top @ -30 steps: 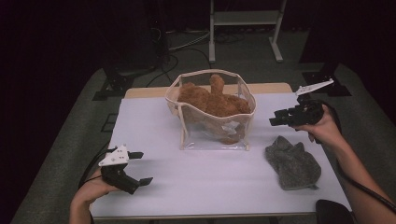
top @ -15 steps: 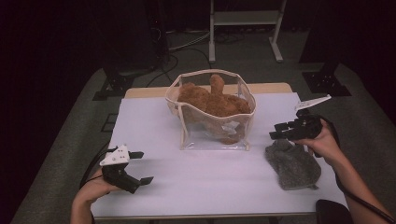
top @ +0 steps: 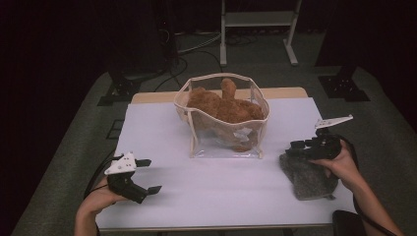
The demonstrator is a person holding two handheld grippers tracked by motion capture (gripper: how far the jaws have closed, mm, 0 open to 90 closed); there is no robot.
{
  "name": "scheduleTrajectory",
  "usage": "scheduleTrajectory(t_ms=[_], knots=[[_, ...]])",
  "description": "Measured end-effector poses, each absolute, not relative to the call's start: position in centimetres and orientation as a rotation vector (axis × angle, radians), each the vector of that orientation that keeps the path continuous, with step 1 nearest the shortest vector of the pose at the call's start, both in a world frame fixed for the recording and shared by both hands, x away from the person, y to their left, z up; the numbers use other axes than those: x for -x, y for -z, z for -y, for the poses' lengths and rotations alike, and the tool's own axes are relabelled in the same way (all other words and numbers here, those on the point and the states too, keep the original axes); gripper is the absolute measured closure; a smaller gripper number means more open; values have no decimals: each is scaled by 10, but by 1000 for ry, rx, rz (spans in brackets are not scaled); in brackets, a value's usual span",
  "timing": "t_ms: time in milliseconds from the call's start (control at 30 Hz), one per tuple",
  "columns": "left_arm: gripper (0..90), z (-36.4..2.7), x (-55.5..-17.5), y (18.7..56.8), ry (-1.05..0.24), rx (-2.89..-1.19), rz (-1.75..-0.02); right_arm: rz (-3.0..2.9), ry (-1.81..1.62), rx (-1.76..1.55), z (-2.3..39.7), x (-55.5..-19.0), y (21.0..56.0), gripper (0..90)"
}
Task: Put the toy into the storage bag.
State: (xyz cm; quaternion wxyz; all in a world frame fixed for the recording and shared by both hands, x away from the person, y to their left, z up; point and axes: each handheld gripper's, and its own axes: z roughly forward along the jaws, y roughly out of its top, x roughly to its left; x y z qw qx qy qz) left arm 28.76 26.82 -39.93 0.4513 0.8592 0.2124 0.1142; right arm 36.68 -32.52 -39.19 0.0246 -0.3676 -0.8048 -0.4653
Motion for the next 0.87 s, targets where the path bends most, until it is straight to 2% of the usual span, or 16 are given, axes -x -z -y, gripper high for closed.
scheduleTrajectory(t_ms=[500, 867], knots=[[30, -261, -291, 401, -291, -2134, -536, 2458, 1445, 1151, 332, -346, 410, 366], [30, -250, -304, 412, -337, -2073, -642, 2429, 1486, 1154, 325, -338, 422, 344]])
